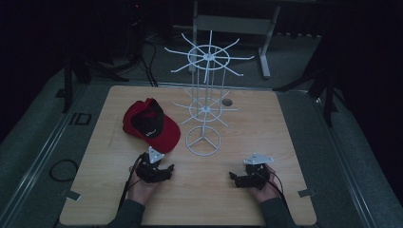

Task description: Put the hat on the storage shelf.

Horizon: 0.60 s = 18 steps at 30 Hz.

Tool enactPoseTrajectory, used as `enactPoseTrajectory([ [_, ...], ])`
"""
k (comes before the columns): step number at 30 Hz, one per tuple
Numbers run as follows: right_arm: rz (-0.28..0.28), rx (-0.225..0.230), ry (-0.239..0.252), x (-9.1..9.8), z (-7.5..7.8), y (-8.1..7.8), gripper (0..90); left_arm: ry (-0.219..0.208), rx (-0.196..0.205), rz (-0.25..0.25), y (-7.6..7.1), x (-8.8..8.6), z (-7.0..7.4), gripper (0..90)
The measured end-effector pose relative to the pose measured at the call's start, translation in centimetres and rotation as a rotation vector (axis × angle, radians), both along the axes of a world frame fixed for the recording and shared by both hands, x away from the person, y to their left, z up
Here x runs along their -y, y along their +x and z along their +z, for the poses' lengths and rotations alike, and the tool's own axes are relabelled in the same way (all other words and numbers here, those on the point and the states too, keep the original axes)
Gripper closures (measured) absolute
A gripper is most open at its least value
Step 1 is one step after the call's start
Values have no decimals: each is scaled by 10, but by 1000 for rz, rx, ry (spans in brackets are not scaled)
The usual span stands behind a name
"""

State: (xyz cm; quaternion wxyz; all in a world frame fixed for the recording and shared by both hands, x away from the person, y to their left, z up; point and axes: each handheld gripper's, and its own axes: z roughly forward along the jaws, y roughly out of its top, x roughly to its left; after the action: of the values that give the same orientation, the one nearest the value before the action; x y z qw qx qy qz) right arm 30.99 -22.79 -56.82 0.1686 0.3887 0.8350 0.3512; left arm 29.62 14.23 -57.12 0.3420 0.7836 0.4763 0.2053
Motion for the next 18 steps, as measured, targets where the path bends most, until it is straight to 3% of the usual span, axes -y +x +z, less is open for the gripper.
enactPoseTrajectory([
  [9,0,0,0,0,0,0,131,3,-2,-11,-1,0,0,261],
  [18,0,0,0,0,0,0,131,1,-23,1,-2,-4,5,462],
])
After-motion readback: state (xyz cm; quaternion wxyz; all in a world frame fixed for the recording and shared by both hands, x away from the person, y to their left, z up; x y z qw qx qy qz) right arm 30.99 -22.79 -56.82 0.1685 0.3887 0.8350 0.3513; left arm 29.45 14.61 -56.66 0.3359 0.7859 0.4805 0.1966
